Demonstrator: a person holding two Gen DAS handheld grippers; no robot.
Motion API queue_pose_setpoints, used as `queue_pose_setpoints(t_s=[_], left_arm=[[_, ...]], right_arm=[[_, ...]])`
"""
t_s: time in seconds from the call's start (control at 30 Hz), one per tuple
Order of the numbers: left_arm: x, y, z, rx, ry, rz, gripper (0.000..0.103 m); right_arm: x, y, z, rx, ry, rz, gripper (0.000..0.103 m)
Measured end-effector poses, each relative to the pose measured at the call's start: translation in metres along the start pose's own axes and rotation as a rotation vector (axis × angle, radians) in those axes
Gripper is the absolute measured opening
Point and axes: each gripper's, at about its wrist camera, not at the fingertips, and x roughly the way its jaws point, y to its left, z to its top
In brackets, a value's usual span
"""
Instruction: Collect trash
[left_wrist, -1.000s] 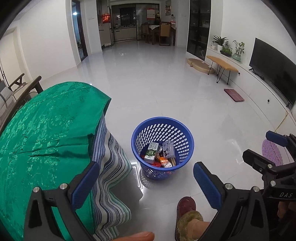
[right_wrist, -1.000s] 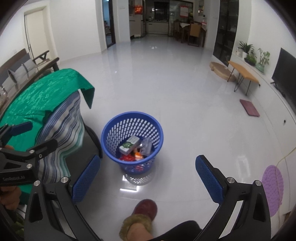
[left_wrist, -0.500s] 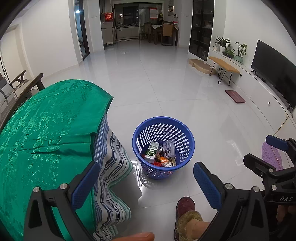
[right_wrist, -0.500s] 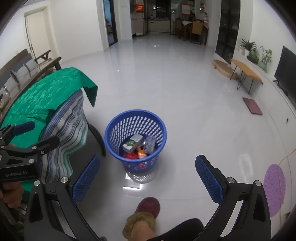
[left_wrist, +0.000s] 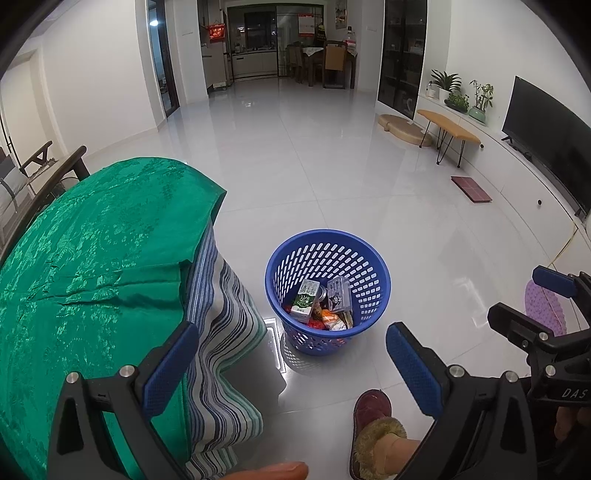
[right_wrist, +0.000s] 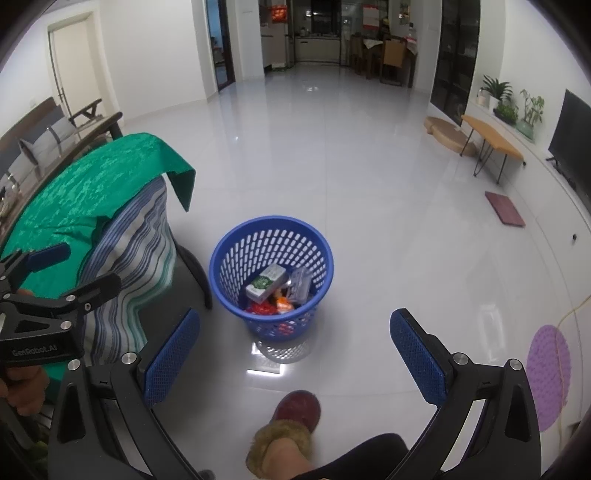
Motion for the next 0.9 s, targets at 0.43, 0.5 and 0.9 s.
queue_pose_setpoints(t_s=[0.43, 0.5, 0.9], left_arm=[[0.0006, -0.0009, 0.0003, 0.000, 0.004, 0.003, 0.103], [0.0008, -0.0003, 0.0002, -0.002, 0.005, 0.003, 0.103], [0.0013, -0.0020, -0.0001, 0.000, 0.010, 0.004, 0.103]], right_arm=[[-0.0006, 0.0004, 0.0003, 0.000, 0.002, 0.000, 0.102], [-0.0005, 0.0004, 0.0003, -0.001, 0.002, 0.000, 0.102], [0.0017, 0.0018, 0.0010, 0.002, 0.003, 0.006, 0.102]])
